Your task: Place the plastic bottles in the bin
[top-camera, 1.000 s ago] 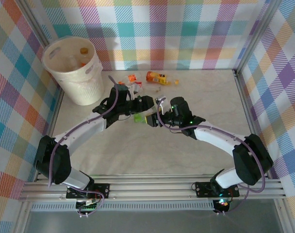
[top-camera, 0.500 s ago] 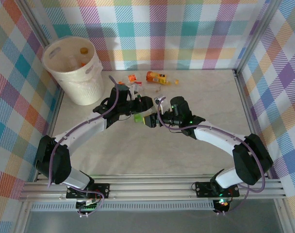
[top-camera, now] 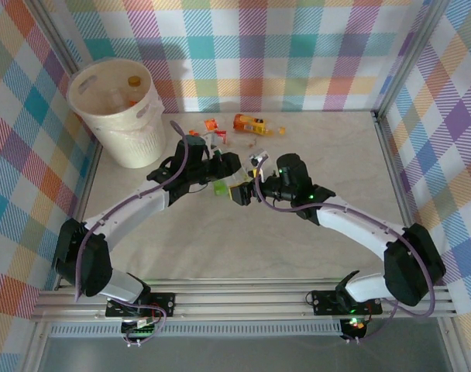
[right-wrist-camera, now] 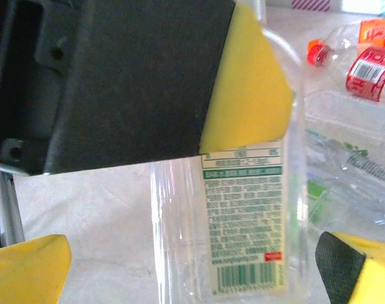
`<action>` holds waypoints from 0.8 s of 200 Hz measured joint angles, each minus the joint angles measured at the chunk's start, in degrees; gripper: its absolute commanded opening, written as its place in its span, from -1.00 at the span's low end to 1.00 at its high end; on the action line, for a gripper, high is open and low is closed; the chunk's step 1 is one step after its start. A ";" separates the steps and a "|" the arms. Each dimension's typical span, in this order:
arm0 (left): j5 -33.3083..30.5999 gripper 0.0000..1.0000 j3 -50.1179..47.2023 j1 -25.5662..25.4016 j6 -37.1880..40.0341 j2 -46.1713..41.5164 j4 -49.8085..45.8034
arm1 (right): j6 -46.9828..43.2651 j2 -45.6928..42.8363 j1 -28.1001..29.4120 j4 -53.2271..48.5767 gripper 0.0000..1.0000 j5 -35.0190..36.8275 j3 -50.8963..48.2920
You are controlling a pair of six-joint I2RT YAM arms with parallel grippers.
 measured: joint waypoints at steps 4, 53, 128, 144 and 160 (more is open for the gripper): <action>-0.42 0.05 0.00 0.00 0.02 -0.17 -0.02 | -0.11 -0.33 0.00 -0.20 0.99 0.39 0.00; -3.76 0.05 0.00 1.16 0.83 -2.62 -1.97 | -0.44 -1.88 -0.02 -0.87 0.99 4.59 -0.02; -8.52 0.05 0.00 5.68 2.58 -6.38 -7.30 | -3.08 -3.93 -0.02 -0.44 0.99 7.13 -1.18; -10.54 0.05 0.17 6.40 3.91 -8.13 -9.25 | -3.43 -4.55 -0.02 -0.17 0.99 7.34 -1.79; -12.63 0.05 0.55 6.99 5.46 -10.03 -11.10 | -3.61 -4.61 -0.02 -0.15 0.99 7.56 -2.03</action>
